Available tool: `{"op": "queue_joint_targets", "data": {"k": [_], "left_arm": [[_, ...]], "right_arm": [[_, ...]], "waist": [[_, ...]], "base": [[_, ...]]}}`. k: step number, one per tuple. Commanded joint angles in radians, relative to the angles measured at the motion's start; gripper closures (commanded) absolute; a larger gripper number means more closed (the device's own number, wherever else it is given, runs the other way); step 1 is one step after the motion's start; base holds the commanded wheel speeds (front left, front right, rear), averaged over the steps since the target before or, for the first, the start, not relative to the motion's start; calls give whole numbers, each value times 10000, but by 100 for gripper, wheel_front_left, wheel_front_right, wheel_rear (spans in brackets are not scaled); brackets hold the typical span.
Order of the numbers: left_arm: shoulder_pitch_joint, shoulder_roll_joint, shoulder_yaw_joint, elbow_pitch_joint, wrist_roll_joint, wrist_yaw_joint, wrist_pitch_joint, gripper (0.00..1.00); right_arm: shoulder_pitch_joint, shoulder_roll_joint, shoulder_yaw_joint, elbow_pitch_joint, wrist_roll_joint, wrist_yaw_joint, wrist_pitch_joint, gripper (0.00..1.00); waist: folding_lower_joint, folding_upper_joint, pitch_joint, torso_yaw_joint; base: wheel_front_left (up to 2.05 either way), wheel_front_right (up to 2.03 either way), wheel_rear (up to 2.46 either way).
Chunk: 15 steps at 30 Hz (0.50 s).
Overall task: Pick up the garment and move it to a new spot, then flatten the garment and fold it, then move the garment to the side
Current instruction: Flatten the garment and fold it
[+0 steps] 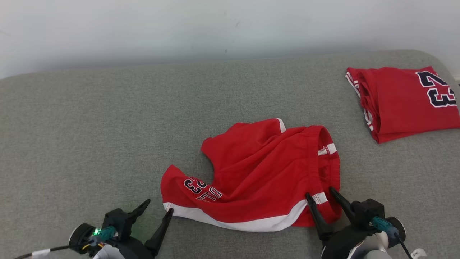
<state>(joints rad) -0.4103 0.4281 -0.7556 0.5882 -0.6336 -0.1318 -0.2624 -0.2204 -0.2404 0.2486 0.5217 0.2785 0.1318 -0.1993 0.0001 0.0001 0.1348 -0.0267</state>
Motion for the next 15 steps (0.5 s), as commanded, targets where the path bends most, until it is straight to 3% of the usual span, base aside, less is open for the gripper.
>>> {"op": "queue_joint_targets", "data": {"k": [1,8,9,10,11,12,15], "left_arm": [[-217,47,-199,120,-256,23,-25,0],[-993,120,-1458,559,-1109,21,-29,0],[-1031,105,-1585,612,-1267,22,-29,11],[-1088,91,-1699,598,-1377,21,-29,81],[-1119,61,-1749,533,-1510,22,-29,100],[-1079,48,-1851,500,-1578,21,-29,100],[-995,61,-1921,363,-1742,22,-30,100]], "right_arm": [[-118,-30,74,9,75,-28,-36,0],[-326,-85,471,13,217,-28,56,0],[-322,-75,533,-1,251,-28,100,10],[-331,-91,589,-53,275,-28,95,69],[-329,-125,624,-87,311,-28,66,93],[-309,-151,673,-92,350,-28,78,100],[-263,-197,796,-174,467,-28,39,100]], "waist": [[-1,-1,85,-56],[-1,-1,274,-189],[-1,-1,278,-203],[-1,-1,283,-215],[-1,-1,278,-218],[-1,-1,266,-217],[-1,-1,222,-207]], "base": [[0,0,0],[0,0,0],[0,0,0],[0,0,0],[0,0,0],[0,0,0],[0,0,0]]}}
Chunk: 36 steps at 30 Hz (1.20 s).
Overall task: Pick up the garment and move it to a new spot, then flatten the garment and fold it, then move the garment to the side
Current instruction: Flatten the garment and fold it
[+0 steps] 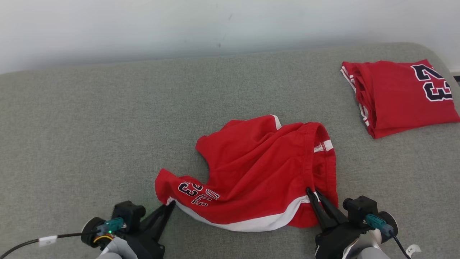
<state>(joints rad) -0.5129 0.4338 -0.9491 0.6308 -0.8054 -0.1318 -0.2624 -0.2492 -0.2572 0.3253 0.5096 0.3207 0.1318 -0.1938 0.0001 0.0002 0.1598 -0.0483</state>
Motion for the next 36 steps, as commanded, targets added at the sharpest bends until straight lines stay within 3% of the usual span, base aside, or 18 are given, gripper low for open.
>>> {"op": "queue_joint_targets", "data": {"k": [1,11,18,23,28,36], "left_arm": [[226,55,381,-315,39,22,-30,100],[2167,190,2771,-2337,1345,22,-31,100],[1673,493,3429,-3269,1437,22,-31,100],[-83,903,3157,-3696,887,22,419,100],[-2832,1382,2961,-3801,195,22,1234,100],[-7439,1448,2833,-2459,-1096,20,2087,100]], "right_arm": [[151,-64,103,-228,104,-28,-152,100],[1133,-412,-21,-1794,626,-28,-427,100],[435,-485,-12,-2854,1237,-28,3,100],[-1165,-570,-3,-3110,1846,-28,532,100],[-3672,-550,-128,-2785,2551,-28,1208,100],[-8521,-277,-315,-1457,3481,-28,2238,100]], "waist": [[-1,-2,-133,24],[-1,-2,-655,75],[-1,-2,-553,97],[-1,-2,47,99],[-1,-2,1215,167],[-1,-2,3196,252]], "base": [[0,0,0],[0,0,0],[0,0,0],[0,0,0],[0,0,0],[0,0,0]]}}
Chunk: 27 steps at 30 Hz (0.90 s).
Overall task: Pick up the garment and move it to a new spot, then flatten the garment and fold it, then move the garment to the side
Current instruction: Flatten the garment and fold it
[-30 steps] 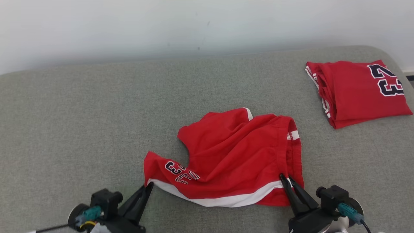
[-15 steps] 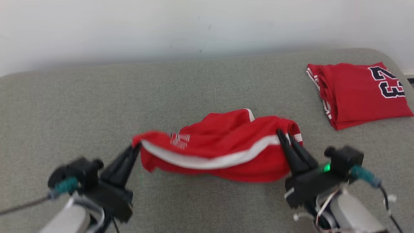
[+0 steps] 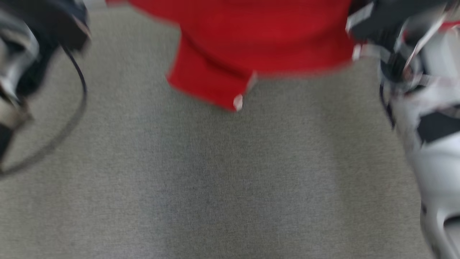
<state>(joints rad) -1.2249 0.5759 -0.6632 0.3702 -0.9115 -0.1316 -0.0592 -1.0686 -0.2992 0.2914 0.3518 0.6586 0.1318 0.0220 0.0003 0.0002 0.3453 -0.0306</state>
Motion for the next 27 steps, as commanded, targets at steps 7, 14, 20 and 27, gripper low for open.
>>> {"op": "queue_joint_targets", "data": {"k": [7,14,20,27], "left_arm": [[-3624,22,-432,1394,-442,20,178,100],[-5621,-35,-1057,2256,-551,20,85,100],[-6449,-115,-1768,2942,-989,18,-200,100],[-6224,47,-2604,3193,-1901,20,-821,100]], "right_arm": [[-3939,504,32,1600,630,-28,535,100],[-6050,507,395,2872,585,-28,385,100],[-7214,463,1140,3885,634,-28,-2,100],[-7020,276,2138,4389,1237,-28,-424,100]], "waist": [[-3,-2,2453,70],[-3,-2,2909,201],[-3,-2,3183,354],[-3,-2,3160,440]], "base": [[0,0,0],[0,0,0],[0,0,0],[0,0,0]]}}
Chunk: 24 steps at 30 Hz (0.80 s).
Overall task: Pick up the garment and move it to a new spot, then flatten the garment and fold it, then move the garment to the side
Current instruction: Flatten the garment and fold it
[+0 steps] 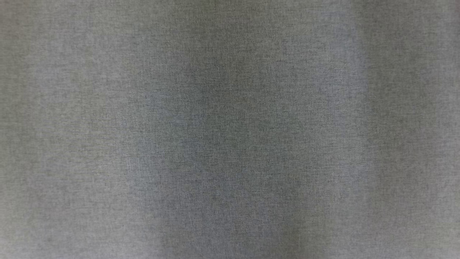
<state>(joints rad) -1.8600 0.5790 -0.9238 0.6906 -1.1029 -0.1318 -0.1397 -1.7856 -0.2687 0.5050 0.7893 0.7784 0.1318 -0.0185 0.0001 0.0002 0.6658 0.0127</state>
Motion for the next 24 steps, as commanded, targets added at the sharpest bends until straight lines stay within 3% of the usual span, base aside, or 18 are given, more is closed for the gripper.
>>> {"op": "queue_joint_targets", "data": {"k": [1,12,16,22,24], "left_arm": [[265,110,-158,-22,3,22,-99,100],[3391,638,-845,-1216,-551,24,-1204,100],[5079,777,-650,-1968,-489,328,-1260,100],[8577,955,613,-4014,32,1305,-1255,100],[9083,978,776,-4300,149,1380,-1256,100]], "right_arm": [[315,-101,169,47,99,-28,-54,100],[3580,-1173,1156,-994,1584,-28,-820,100],[5378,-1615,1310,-1824,2179,-28,-1305,100],[8463,-2279,1541,-3221,2639,-28,-1862,100],[8896,-2392,1522,-3391,2681,-28,-1903,100]], "waist": [[-1,-2,-101,-4],[-1,-2,-1506,-33],[-1,-2,-2159,-88],[-1,-2,-3024,-206],[-1,-2,-3121,-215]], "base": [[0,0,0],[0,0,0],[0,0,0],[0,0,0],[0,0,0]]}}
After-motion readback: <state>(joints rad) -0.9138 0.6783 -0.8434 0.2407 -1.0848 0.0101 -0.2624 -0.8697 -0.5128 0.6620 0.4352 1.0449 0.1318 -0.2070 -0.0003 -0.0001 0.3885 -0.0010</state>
